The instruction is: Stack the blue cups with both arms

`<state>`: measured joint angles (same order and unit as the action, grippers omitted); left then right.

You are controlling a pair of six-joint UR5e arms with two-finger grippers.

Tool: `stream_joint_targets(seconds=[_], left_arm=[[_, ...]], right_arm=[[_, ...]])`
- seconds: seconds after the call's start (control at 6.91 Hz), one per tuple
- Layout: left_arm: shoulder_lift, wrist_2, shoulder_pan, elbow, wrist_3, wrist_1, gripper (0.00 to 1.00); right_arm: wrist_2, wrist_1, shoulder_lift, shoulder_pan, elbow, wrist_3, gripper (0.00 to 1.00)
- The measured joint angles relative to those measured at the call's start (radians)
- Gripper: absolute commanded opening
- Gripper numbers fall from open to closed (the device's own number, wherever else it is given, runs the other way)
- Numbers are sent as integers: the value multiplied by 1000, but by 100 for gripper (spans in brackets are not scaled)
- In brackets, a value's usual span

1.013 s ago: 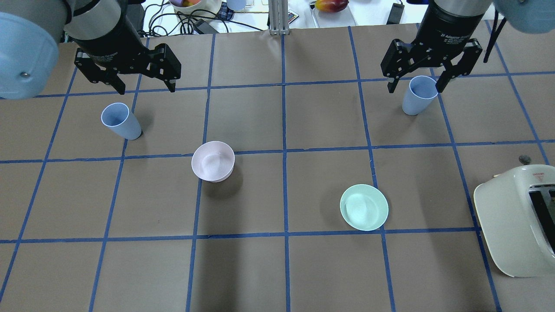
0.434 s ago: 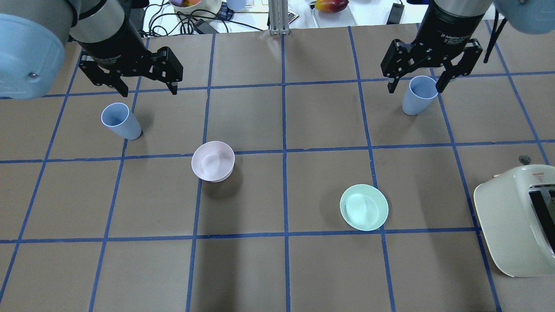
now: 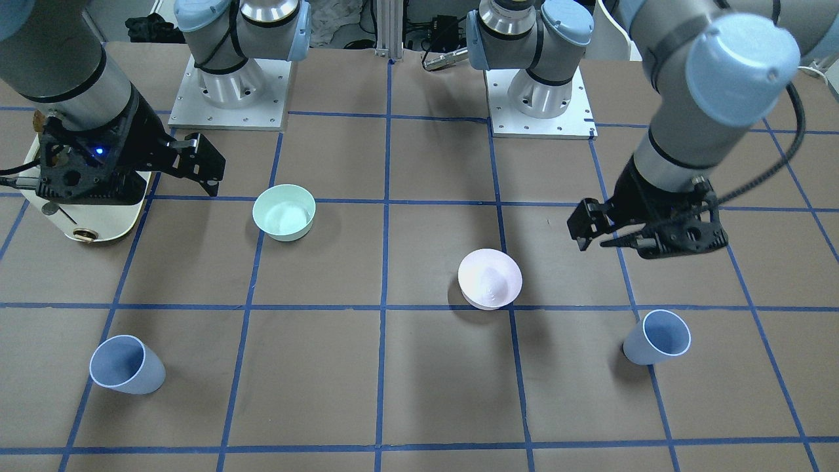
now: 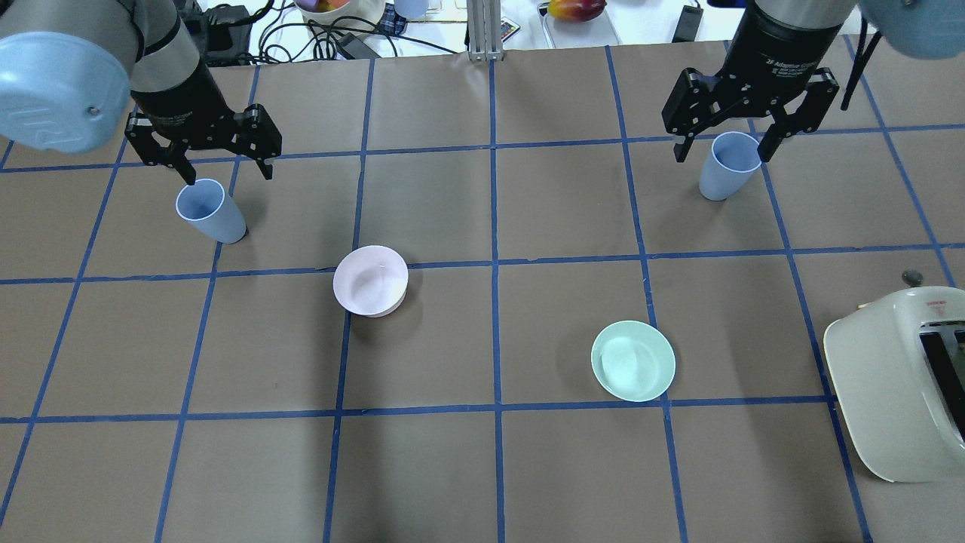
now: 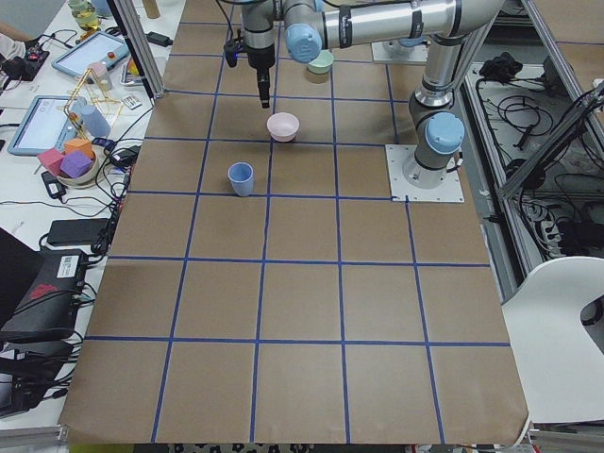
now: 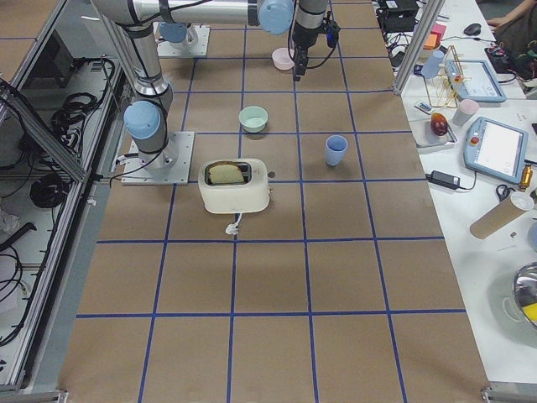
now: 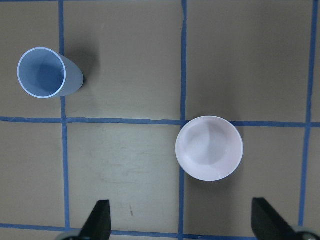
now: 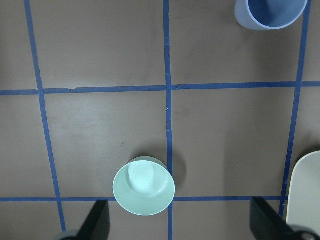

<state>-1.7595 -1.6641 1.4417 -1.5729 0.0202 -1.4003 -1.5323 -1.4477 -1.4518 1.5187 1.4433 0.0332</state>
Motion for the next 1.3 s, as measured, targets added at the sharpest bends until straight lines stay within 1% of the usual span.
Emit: stream_joint_targets(seconds=[0.29,0.43,0.58,0.72,0.87,1.16,1.3], left_arm=[[-99,-7,-58,-29,75,135,100],[-139,-17,-70,-40,117,173,97],[-170,-28,-78,-45,139,194,85],[-194,-34,-82,-47,153,221,76],[-209,-37,-83,-49,175,249,63],[-232,-40,-84,-50,213,286,47],[-240,-42,-84,-50,217,294,28]], right_arm=[[-3,6,-4,0,-1,-4,100],[-5,13,-6,0,0,-8,100],[-17,16,-9,0,0,-11,100],[-33,14,-10,0,-1,-12,100],[-37,4,-8,1,-2,-12,100],[-44,-65,21,-15,-3,-11,100],[-49,-142,55,-43,-7,-4,100]])
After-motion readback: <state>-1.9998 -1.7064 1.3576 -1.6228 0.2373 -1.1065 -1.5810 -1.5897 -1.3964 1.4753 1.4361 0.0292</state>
